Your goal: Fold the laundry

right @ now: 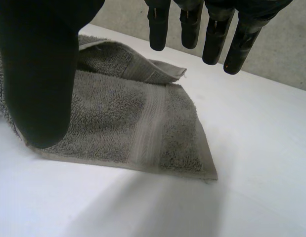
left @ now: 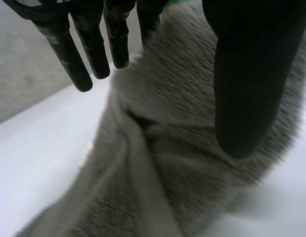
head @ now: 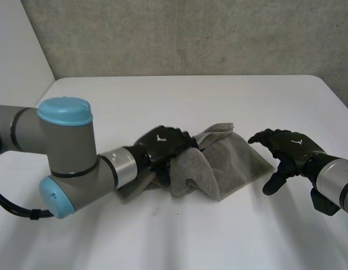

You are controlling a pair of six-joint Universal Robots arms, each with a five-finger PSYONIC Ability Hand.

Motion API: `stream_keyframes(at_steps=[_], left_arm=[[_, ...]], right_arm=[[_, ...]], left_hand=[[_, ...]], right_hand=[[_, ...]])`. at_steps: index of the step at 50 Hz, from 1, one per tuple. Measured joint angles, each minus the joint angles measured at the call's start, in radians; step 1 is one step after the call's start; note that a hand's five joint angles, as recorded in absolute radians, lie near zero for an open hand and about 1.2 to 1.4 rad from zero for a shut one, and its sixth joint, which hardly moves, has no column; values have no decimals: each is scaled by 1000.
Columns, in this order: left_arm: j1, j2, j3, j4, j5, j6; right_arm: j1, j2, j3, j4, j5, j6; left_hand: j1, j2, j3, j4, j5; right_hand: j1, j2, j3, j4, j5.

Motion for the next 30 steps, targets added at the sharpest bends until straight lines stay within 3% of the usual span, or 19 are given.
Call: stream_keyframes(at_steps=[8,9,10,11,12,14,24,30], left_arm=[[-34,-10,-2,-37,-4,110],[-37,-9,-2,-36,-6,118],[-38,-7,-2,-36,-8,123],[-40,-5,-2,-34,-10,126],[-40,-2,-2,-31,-11,127],[-42,13,-2,-19,-21,127],[-47,122,-15,69,-159,59],[-70,228,-37,88,-292,-12]], right_arm=[[2,33,4,-14,0,0],[4,43,6,-17,0,0],[5,48,7,-18,0,1],[6,57,9,-20,0,1],[7,64,11,-21,1,1],[11,82,15,-24,2,2],[85,144,20,-50,14,60],[148,185,-13,-62,16,215]], left_hand=[[135,128,123,123,121],[406,396,392,398,363],[516,500,466,478,467],[516,500,466,478,467],[666,660,655,655,651],[756,770,753,764,754],[794,835,830,841,814],[797,839,835,846,819]], right_hand=[[0,0,0,0,0],[0,0,0,0,0],[0,0,0,0,0],[0,0,0,0,0],[0,0,0,0,0],[0,0,0,0,0],[0,0,0,0,0],[0,0,0,0,0]])
